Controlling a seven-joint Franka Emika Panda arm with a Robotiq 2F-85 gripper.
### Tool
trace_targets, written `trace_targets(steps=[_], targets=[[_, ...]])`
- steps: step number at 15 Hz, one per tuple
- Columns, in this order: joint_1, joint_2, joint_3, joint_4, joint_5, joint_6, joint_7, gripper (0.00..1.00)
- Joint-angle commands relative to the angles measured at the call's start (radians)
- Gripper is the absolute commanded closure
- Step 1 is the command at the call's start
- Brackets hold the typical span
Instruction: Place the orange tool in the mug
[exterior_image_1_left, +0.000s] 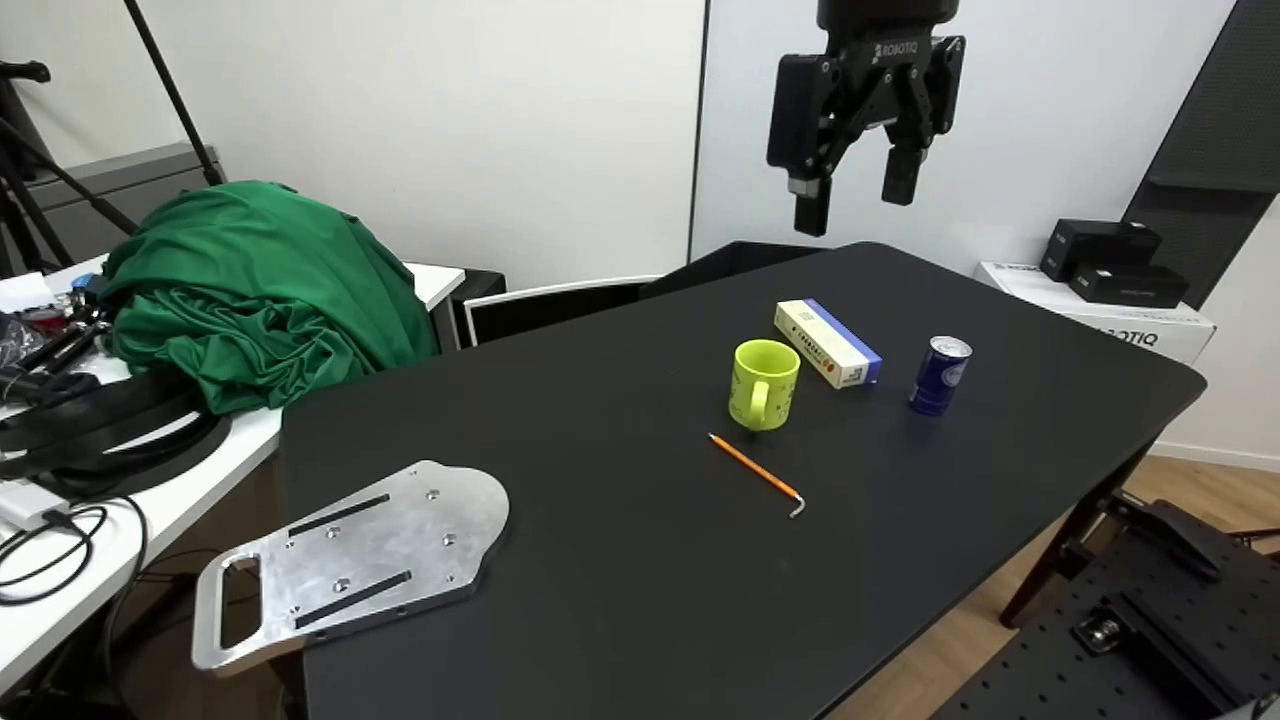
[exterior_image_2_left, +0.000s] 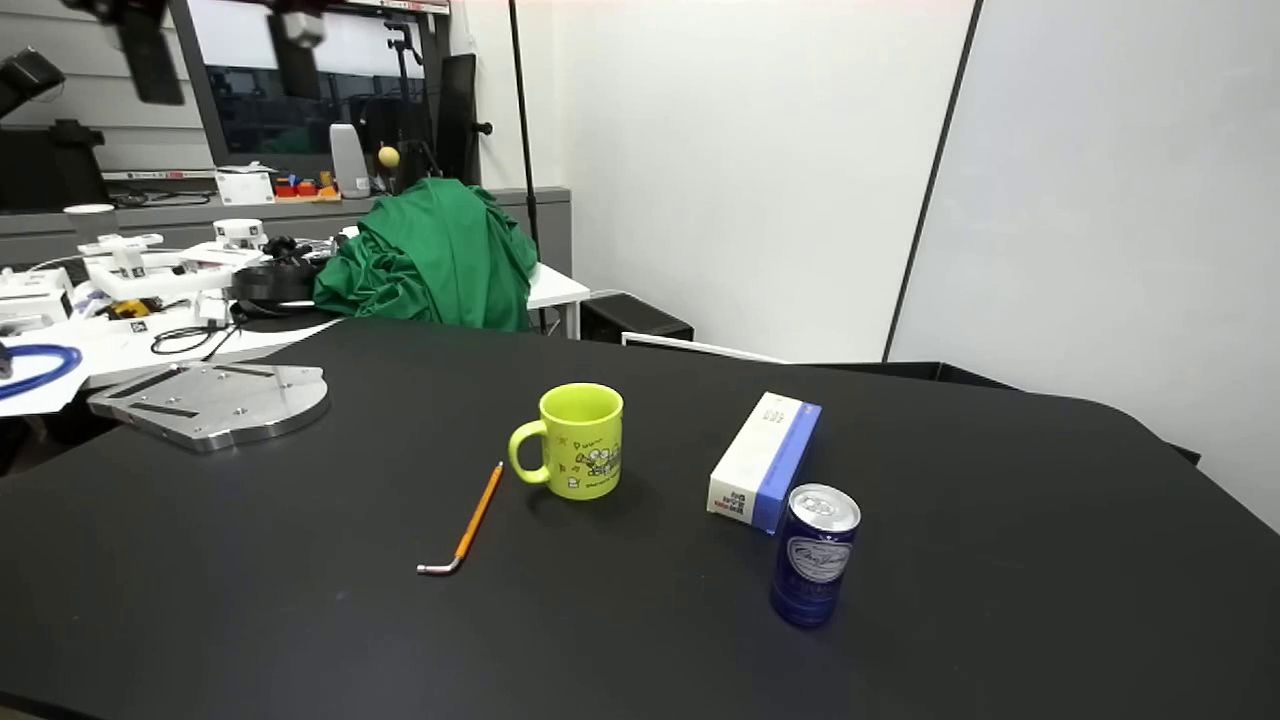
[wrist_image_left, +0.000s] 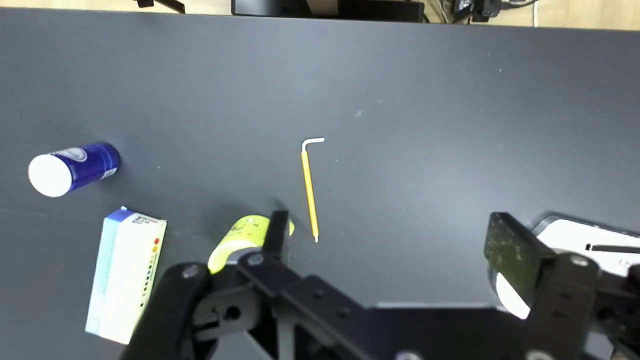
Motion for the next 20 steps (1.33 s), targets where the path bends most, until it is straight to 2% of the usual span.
trace_targets(steps=[1,3,5,6,8,13,15,20], targets=[[-0.042,0.084,-0.101,-0.004,-0.015,0.129,-0.121,0.00],[-0.055,0.173,-0.170,0.016,0.025,0.193,-0.217,0.00],[-0.067,0.277,-0.209,0.052,0.034,0.220,-0.285,0.00],[-0.066,0.172,-0.180,-0.005,0.018,0.207,-0.240,0.00],[-0.075,0.217,-0.192,-0.003,0.018,0.223,-0.257,0.00],[-0.069,0.185,-0.179,-0.005,0.017,0.219,-0.255,0.00],[-0.083,0.259,-0.168,-0.014,-0.017,0.283,-0.215,0.00],[-0.080,0.407,-0.166,-0.050,-0.013,0.408,-0.226,0.00]])
